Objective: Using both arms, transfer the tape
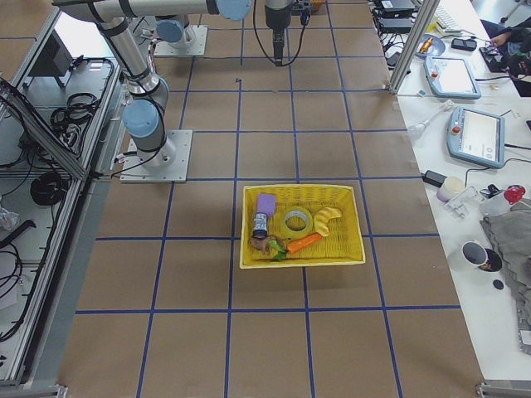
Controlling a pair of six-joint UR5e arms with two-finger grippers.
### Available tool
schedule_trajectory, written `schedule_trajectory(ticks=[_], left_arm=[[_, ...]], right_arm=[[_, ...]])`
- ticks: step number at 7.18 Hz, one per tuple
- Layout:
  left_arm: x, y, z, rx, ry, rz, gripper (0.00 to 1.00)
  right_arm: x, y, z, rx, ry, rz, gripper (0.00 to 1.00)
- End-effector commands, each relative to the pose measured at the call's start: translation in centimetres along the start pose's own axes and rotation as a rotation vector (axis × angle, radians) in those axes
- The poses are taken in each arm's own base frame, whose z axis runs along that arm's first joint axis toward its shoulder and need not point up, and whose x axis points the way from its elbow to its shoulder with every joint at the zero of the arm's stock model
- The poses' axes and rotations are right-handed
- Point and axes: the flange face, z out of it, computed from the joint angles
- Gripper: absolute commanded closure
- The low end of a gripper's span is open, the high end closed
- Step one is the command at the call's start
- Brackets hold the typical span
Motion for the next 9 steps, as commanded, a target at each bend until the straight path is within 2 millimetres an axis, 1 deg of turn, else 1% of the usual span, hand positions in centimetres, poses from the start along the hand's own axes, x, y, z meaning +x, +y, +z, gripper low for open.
schedule_trajectory(ticks=[1, 5, 6, 7, 8, 9], left_arm=[[0.0, 0.0, -0.1, 0.001, -0.003, 0.001, 0.00], [0.0, 0.0, 0.0, 0.001, -0.004, 0.001, 0.00], [0.0, 0.0, 0.0, 0.001, -0.006, 0.001, 0.00], [-0.1, 0.0, 0.0, 0.001, -0.004, -0.001, 0.00], [0.0, 0.0, 0.0, 0.001, -0.004, 0.001, 0.00], [-0.1, 0.0, 0.0, 0.001, -0.004, -0.001, 0.00]], right_arm=[[0.0, 0.0, -0.1, 0.003, -0.002, -0.002, 0.00], [0.0, -0.1, -0.1, 0.001, -0.002, -0.006, 0.00], [0.4, -0.5, 0.5, -0.008, 0.014, 0.015, 0.00], [1.9, -1.6, 1.2, -0.008, 0.017, 0.053, 0.00], [6.5, -3.5, 2.4, -0.026, 0.039, 0.146, 0.00], [13.6, -5.3, 4.4, -0.068, 0.056, 0.281, 0.00]])
